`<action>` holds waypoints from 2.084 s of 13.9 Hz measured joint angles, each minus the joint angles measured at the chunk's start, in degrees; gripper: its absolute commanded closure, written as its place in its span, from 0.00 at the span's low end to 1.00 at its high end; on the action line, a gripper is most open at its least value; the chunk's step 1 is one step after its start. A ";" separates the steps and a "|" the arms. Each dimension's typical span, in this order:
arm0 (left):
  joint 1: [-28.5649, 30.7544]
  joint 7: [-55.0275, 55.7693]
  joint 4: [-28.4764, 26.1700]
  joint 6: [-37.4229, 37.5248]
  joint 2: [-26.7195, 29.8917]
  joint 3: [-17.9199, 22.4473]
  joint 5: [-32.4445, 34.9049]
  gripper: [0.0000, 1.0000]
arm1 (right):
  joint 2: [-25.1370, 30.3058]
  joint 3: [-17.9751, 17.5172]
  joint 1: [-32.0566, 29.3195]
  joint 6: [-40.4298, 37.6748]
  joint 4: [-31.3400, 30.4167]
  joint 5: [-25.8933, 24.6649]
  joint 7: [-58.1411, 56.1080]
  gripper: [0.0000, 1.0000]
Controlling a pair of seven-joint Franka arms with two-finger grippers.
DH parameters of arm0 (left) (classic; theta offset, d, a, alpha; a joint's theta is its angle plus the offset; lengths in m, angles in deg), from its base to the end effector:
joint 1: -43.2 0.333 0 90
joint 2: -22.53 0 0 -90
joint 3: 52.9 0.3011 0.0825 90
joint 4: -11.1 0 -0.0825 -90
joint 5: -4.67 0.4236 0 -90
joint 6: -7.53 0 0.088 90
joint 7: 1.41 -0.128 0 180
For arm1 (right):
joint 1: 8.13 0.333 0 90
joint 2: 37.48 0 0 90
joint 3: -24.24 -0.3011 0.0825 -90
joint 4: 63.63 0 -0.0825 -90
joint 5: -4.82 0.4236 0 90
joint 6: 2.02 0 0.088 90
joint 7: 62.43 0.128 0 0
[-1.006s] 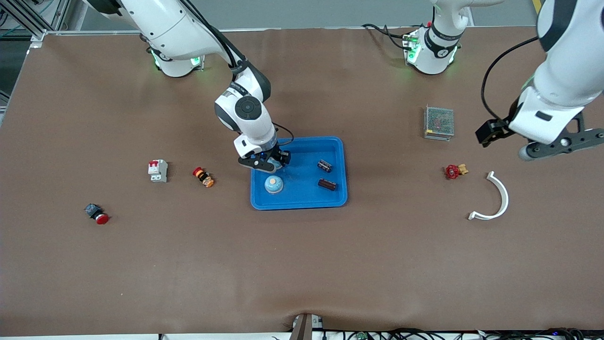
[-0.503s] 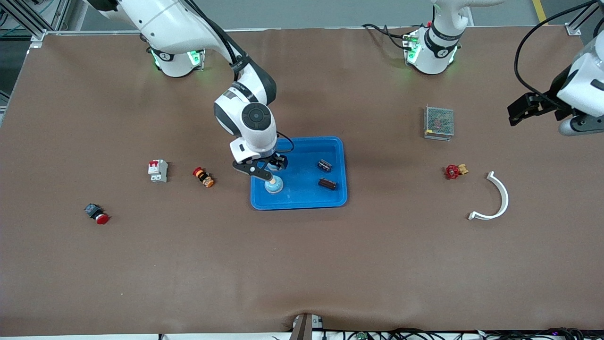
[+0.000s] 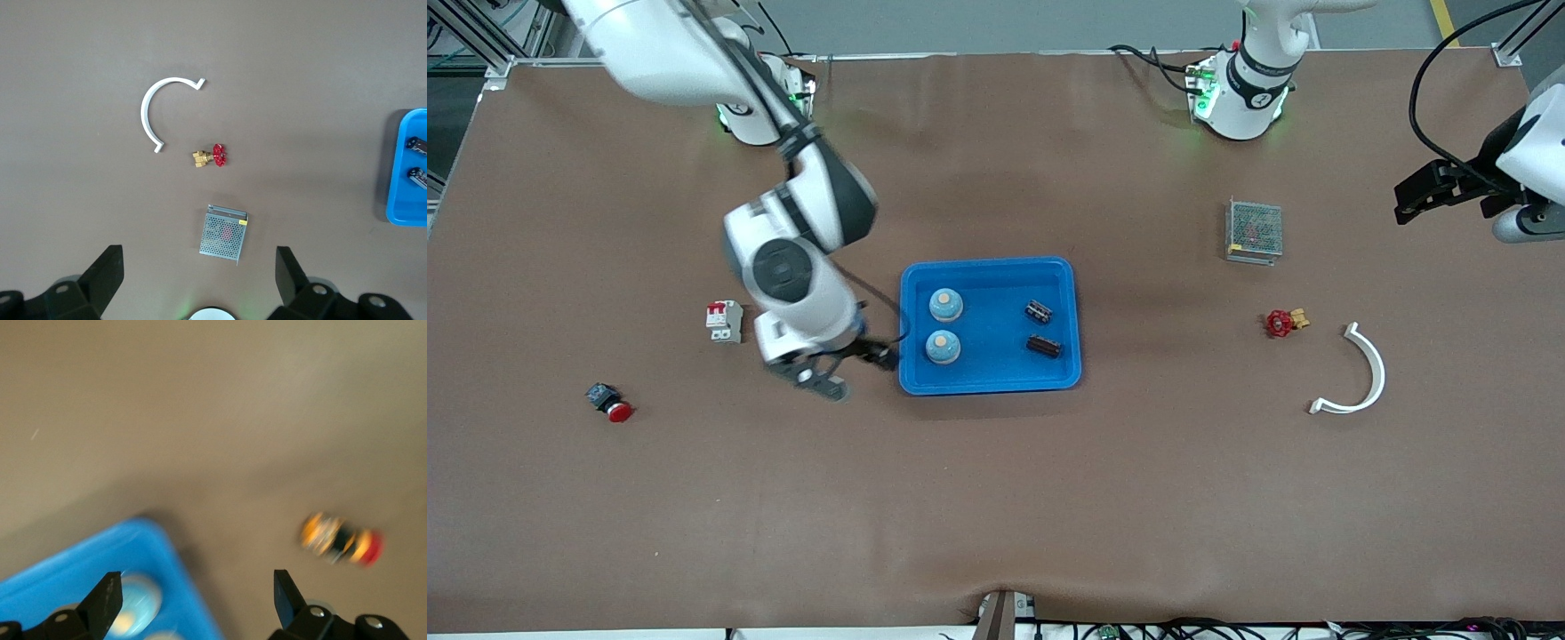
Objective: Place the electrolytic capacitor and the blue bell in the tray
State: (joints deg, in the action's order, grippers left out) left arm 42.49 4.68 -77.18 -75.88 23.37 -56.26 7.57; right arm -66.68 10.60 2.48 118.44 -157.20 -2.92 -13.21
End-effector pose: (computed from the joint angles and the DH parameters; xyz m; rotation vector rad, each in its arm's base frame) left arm 0.5754 -0.0342 0.6029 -3.0820 -0.0606 0.1011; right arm 0.6505 0.2683 0.2726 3.0668 -0.6114 -0.0303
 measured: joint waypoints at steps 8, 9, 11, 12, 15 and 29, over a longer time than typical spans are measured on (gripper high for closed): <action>0.55 -0.24 -0.91 0.00 0.73 0.59 -0.35 0.00 | 0.15 0.30 -15.10 -0.07 0.11 0.03 -24.52 0.00; 0.67 -0.24 -1.01 0.00 0.73 0.59 -0.37 0.00 | 0.43 0.32 -16.76 -0.81 0.20 0.03 -28.27 0.00; 0.87 -0.24 -1.07 -0.01 0.73 0.59 -0.84 0.00 | 1.72 0.36 -20.03 -3.46 0.73 0.02 -34.86 0.00; 1.12 -0.24 -1.08 -0.05 0.74 0.59 -1.61 0.00 | 2.76 0.36 -21.61 -4.73 0.95 0.02 -37.80 0.00; 2.10 -0.24 -1.10 -0.22 0.77 0.58 -3.83 0.00 | 6.90 0.36 -25.66 -8.99 1.19 0.02 -44.97 0.00; 2.79 1.14 -1.10 -1.15 0.90 -2.84 -4.21 0.00 | 23.45 10.06 -16.45 -21.35 1.42 0.74 -47.76 0.00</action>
State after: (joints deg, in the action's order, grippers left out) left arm 45.28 5.82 -78.28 -77.03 24.27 -59.09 3.36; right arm -43.23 20.66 -13.98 97.09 -155.79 -2.17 -60.97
